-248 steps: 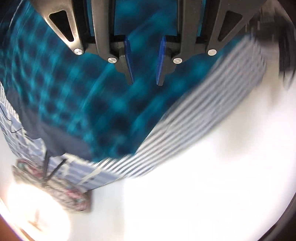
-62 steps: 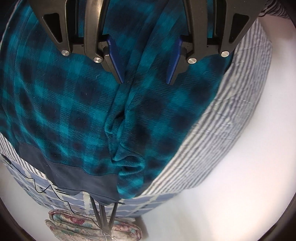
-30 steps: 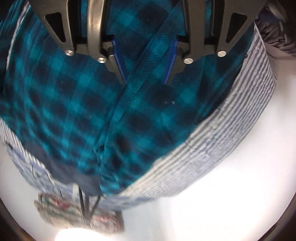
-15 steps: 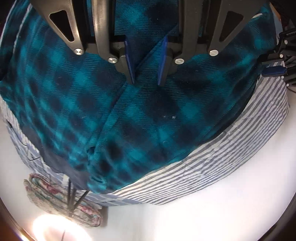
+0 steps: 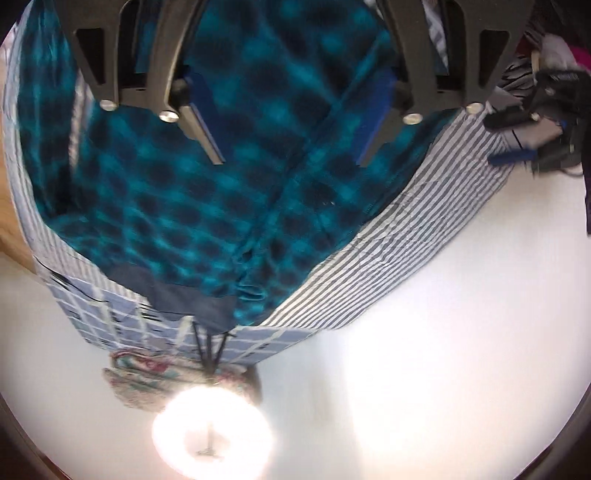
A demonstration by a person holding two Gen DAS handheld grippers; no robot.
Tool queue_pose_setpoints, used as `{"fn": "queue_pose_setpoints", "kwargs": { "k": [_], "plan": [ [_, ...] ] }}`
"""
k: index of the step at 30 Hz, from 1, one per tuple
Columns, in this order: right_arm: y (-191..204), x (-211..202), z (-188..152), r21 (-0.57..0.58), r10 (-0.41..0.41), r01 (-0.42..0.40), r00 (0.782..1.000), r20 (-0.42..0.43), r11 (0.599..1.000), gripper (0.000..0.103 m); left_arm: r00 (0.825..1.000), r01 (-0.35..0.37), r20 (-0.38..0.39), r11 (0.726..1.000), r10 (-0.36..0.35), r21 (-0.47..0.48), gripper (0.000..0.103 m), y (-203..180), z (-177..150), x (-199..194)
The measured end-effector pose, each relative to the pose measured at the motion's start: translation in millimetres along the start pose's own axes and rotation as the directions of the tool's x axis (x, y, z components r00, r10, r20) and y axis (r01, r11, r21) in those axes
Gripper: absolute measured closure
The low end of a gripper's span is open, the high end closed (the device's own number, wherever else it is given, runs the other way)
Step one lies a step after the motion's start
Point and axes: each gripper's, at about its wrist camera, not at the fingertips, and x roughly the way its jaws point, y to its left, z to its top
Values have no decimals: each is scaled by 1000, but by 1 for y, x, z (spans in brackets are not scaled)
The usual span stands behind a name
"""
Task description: Fold large clothes
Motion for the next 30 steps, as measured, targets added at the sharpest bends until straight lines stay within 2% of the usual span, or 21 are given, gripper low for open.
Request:
{"fn": "queue_pose_setpoints", "kwargs": {
  "k": [3,6,12,18,21,23,25,27,30],
  "plan": [
    [-22,-33,-18,41,-62,61,998,16,997,26,999,35,15,999,-35,32,35,-15,21,0],
    [-46,-60,-37,96,-115,111,993,29,989,17,997,75,4,996,-76,42,35,-29,36,2],
    [-103,-103,-74,187,-238,236,971,-13,954,17,993,118,-12,991,-118,66,35,-53,57,14],
    [-156,-144,-115,293,-321,317,946,-38,902,17,990,143,-29,986,-141,83,35,-73,66,33],
    [-188,-163,-137,402,-324,316,945,-50,860,18,986,161,-59,984,-157,72,35,-81,65,45],
    [-210,-174,-155,479,-336,322,940,-59,817,19,983,172,-73,982,-167,75,35,-88,65,50],
    [-224,-180,-168,529,-322,305,945,-63,792,31,982,180,-82,980,-173,88,35,-96,64,54],
    [-239,-182,-183,574,-291,282,954,-78,769,38,981,181,-89,978,-172,105,35,-102,61,58],
    [-255,-183,-207,626,-275,292,953,-127,723,41,978,189,-109,975,-177,114,35,-109,58,63]
  ]
}}
